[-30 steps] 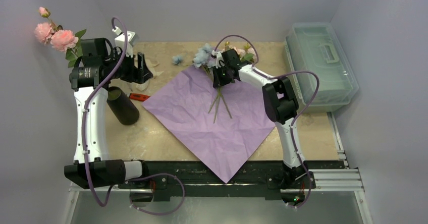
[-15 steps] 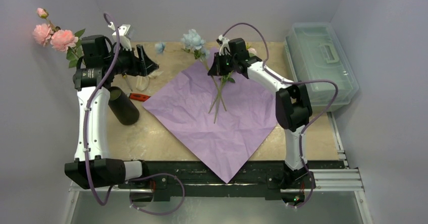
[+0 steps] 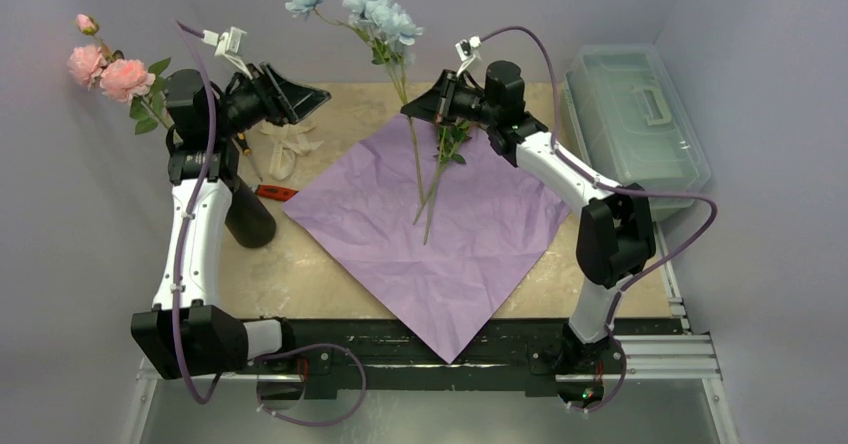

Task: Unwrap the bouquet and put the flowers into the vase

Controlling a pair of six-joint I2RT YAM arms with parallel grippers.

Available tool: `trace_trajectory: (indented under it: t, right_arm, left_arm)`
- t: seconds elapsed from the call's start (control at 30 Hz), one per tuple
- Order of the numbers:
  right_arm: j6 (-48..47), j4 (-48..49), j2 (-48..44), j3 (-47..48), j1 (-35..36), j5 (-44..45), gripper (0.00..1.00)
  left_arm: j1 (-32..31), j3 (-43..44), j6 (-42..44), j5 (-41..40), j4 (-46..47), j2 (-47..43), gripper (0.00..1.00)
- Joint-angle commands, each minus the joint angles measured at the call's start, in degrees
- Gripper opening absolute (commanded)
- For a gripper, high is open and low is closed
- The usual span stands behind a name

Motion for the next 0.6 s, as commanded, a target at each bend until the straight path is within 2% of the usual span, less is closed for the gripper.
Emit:
trace_trajectory:
  t: [0.0, 0.13, 0.33, 0.57]
  right_arm:
    - [10.68, 14.65, -3.82, -2.58, 0.30, -6.23, 0.00]
    - [16.28, 21.18, -4.45, -5.23, 0.49, -8.79, 0.00]
    - [17.65, 23.71, -5.02, -5.43, 2.29, -12.24, 0.00]
    - [18.25, 25.42, -5.78, -5.04, 3.63, -14.08, 0.00]
  left_arm:
    - [-1.77, -1.08, -14.70, 3.97, 20.54, 1.53, 0.63]
    - [-4.64, -1.25, -17.97, 3.48, 24.56, 3.86, 0.65]
    - [-9.49, -0.07, -19.23, 1.17, 27.78, 7.03, 0.66]
    - [-12.48, 1.01, -17.02, -2.48, 26.19, 9.88, 0.57]
